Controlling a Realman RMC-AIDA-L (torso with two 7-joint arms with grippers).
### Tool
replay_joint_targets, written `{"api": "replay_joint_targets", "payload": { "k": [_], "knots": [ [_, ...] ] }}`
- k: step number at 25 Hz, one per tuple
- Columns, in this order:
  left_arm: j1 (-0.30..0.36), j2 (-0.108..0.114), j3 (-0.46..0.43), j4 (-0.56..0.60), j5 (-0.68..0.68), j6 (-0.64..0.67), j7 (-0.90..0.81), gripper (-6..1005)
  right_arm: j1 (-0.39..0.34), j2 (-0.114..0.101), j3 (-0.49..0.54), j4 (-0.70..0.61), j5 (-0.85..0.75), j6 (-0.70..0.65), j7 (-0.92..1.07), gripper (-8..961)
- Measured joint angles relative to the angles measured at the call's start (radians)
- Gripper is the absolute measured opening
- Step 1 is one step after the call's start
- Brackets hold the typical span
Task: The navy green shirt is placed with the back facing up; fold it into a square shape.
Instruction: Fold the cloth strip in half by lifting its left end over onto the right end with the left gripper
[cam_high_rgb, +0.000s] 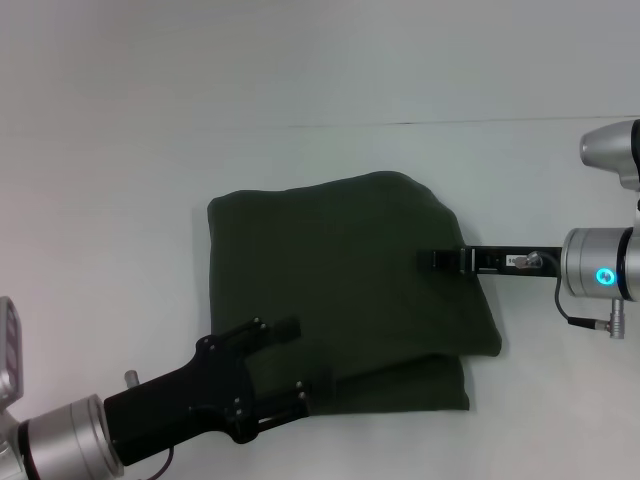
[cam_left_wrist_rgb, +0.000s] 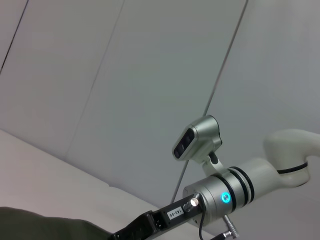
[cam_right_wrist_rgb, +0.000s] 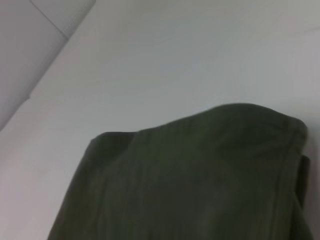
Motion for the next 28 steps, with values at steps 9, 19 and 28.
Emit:
{"api": "replay_joint_targets", "payload": {
  "k": [9,19,28],
  "knots": [
    [0.002,0.000,0.000,0.000,0.000,0.005,-0.013,783,-0.003,0.001,0.009,-0.007,0.002,-0.012,-0.008,96],
    [-0.002,0.000,0.002,0.000,0.000,0.010,-0.022,784,-0.010,-0.006,0.005,-0.003,-0.003,0.020,0.020,67],
    [-0.005,0.000,0.006,0.002,0.000,0.011,-0.027,783,-0.014,-0.007,-0.002,-0.020,-0.005,-0.012,0.001,209]
  ]
}}
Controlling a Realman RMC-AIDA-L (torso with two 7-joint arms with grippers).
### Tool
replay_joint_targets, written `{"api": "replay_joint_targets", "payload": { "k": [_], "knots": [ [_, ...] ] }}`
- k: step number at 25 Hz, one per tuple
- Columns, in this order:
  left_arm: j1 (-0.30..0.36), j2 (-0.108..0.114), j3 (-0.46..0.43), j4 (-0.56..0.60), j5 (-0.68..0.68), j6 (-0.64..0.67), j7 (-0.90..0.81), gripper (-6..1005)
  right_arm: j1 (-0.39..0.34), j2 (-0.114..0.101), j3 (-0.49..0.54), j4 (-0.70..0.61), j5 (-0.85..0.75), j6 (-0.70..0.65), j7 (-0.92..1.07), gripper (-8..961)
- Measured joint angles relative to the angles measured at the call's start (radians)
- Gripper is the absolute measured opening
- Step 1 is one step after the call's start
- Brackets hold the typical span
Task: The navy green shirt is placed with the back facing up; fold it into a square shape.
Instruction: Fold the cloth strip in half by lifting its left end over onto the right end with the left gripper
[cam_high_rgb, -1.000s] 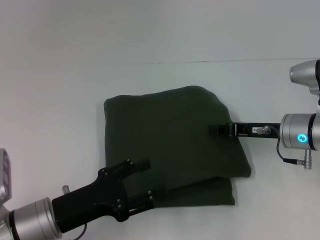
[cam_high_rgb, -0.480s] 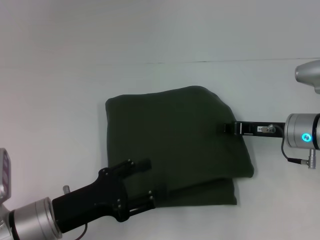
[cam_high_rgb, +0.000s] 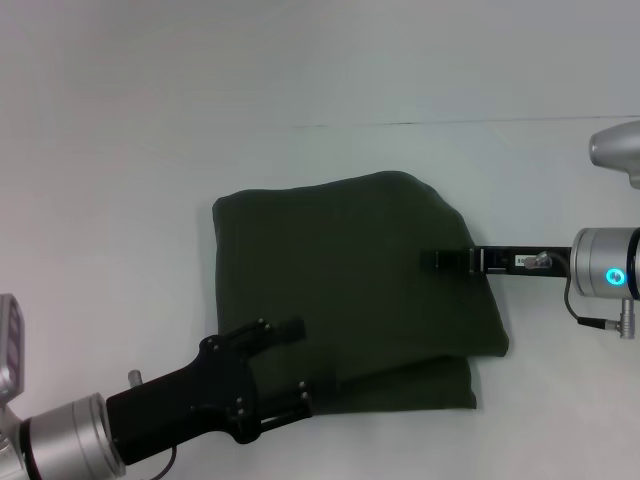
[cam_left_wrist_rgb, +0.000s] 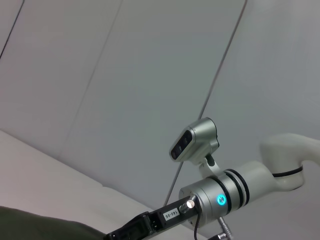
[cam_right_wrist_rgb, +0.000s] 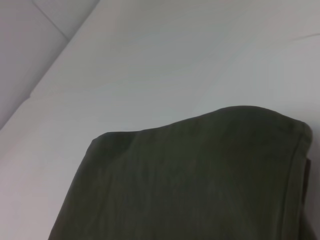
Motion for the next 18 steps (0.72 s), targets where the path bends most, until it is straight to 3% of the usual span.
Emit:
{"api": "replay_joint_targets", "payload": {
  "k": [6,11,18],
  "knots": [
    [-0.003,0.000,0.001,0.009,0.000,0.000,-0.017,782,-0.010,-0.010,0.000,-0.015,-0.001,-0.004,0.023,366],
    [-0.012,0.000,0.001,0.012,0.000,0.000,-0.026,783,-0.013,-0.023,0.000,-0.009,-0.003,0.002,0.035,626],
    [-0.023,0.000,-0.005,0.012,-0.001,0.000,-0.026,783,-0.008,-0.001,-0.004,0.000,-0.021,0.069,0.036,684]
  ]
}}
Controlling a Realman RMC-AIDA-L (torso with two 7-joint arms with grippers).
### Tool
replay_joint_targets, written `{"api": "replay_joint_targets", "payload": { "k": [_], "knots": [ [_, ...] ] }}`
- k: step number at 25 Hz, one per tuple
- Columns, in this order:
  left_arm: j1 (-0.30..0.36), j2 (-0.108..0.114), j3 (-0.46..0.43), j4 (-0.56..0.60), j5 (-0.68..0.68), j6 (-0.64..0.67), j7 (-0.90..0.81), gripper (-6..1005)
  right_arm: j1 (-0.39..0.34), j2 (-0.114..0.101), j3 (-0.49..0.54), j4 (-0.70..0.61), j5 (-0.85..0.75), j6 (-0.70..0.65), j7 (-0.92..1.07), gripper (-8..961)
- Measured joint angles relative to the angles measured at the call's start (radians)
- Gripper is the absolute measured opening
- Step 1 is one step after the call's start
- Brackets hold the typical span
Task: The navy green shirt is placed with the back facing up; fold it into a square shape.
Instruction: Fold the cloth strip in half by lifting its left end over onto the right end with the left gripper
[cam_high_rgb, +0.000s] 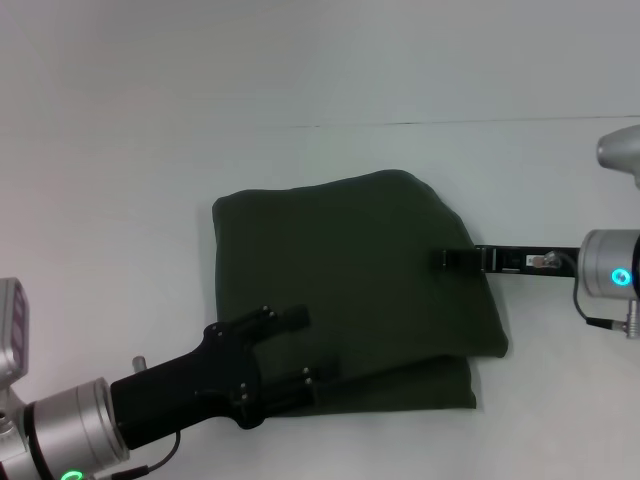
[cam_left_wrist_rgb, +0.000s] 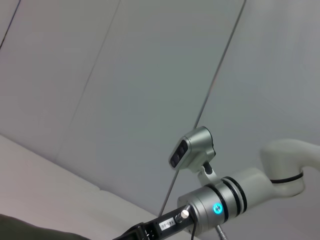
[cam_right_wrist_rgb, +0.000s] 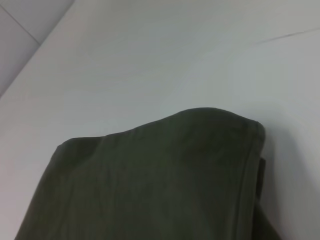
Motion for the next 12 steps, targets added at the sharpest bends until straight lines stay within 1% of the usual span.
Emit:
{"api": "replay_joint_targets", "payload": {
  "k": [4,12],
  "knots": [
    [-0.004,0.000,-0.001,0.004,0.000,-0.004,0.000,784,0.008,0.024,0.000,0.000,-0.004,0.028,-0.004,684],
    [-0.005,0.000,-0.001,0.010,0.002,-0.006,0.000,783,0.010,0.034,0.000,0.002,-0.005,0.032,-0.005,671]
  ]
}}
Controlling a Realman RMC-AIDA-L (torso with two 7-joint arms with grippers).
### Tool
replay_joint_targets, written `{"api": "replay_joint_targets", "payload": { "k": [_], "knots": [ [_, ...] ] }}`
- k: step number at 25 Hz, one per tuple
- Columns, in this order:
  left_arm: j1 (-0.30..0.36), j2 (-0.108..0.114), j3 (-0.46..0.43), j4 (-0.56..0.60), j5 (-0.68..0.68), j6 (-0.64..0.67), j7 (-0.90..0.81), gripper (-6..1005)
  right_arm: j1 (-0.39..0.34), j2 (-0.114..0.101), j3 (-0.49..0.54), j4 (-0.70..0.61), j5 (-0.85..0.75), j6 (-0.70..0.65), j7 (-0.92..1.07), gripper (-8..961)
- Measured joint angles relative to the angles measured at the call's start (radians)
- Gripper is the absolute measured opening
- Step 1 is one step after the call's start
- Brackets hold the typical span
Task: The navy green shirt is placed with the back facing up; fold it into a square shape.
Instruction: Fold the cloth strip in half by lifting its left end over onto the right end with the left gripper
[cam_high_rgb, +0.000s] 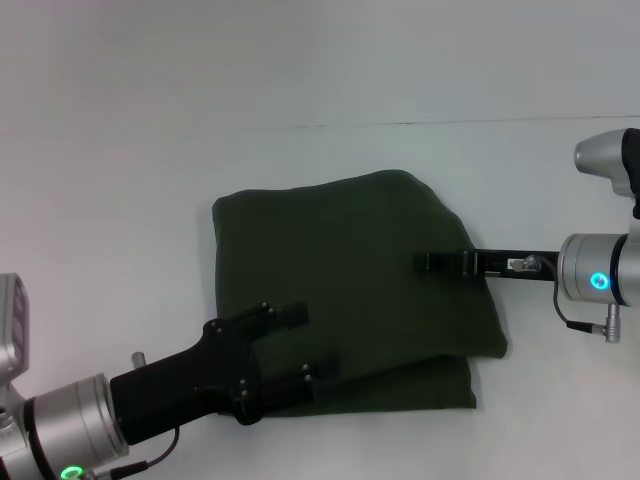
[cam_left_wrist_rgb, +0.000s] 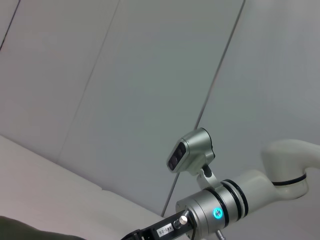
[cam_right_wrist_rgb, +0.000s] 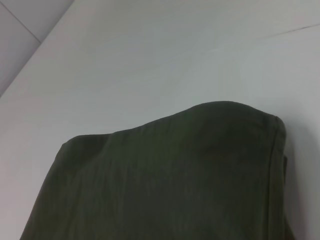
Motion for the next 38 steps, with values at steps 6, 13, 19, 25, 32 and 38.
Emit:
{"api": "replay_joint_targets", "payload": {
  "k": [6,13,19,25,32,38],
  "knots": [
    [0.001,0.000,0.000,0.001,0.001,0.000,-0.003,783,0.002,0.004,0.000,0.003,0.001,-0.004,-0.002,662],
    [0.006,0.000,0.000,0.001,0.001,0.005,-0.014,783,0.010,0.006,0.000,0.007,0.001,-0.010,0.003,607],
    [0.010,0.000,0.000,0.001,0.000,0.006,-0.014,783,0.013,0.006,-0.002,0.009,0.001,-0.014,-0.006,438],
    [0.009,0.000,0.000,0.001,0.000,0.006,-0.014,782,0.004,0.004,0.004,0.001,0.005,-0.041,-0.006,203],
    [0.011,0.000,0.000,0.001,-0.001,0.013,-0.014,782,-0.002,-0.001,0.019,-0.024,0.006,-0.093,-0.007,88],
    [0.020,0.004,-0.001,0.001,-0.002,0.031,-0.016,783,-0.004,-0.002,0.028,-0.048,0.008,-0.131,-0.005,74]
  ]
}}
